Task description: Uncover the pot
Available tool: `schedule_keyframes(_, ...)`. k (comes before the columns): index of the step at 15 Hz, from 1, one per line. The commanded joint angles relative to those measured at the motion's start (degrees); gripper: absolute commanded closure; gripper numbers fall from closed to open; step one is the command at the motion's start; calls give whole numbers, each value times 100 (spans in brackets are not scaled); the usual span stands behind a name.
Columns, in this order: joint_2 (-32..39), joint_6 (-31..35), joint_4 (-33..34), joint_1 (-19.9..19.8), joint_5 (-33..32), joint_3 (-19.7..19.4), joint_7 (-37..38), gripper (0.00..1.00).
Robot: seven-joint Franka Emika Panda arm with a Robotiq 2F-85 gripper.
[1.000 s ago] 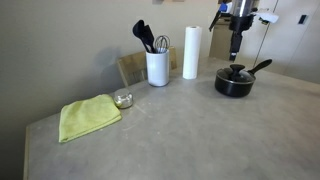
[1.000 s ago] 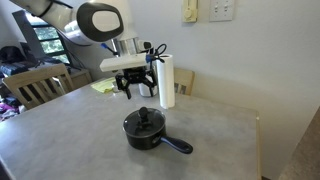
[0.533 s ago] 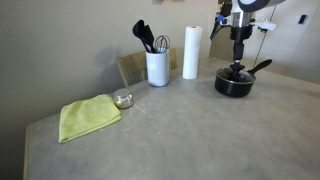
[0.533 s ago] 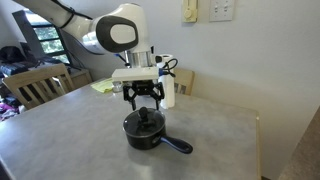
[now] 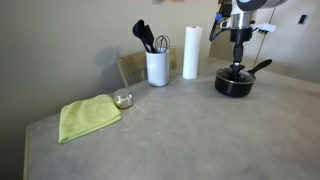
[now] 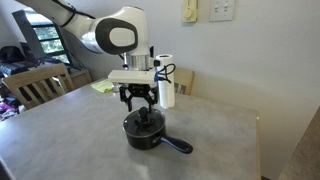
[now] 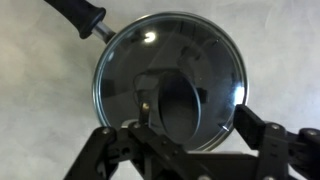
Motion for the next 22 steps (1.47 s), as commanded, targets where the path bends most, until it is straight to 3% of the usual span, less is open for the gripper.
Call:
schedule_keyframes(1,-21,-78,18,-127,36,63,-60,41)
schedule_keyframes(6,-119,61,-67,-149,2,49,-46,82)
schedule_keyframes(7,-192,107,-118,-113,-34,38,24,85)
schedule_keyframes(12,-696,475,-372,134,-273,19,471,85)
schedule_keyframes(17,-1508,315,-887,541,-306,220,1104,85)
schedule_keyframes(22,-2073,365,-1683,1176,-504,431,2452,85)
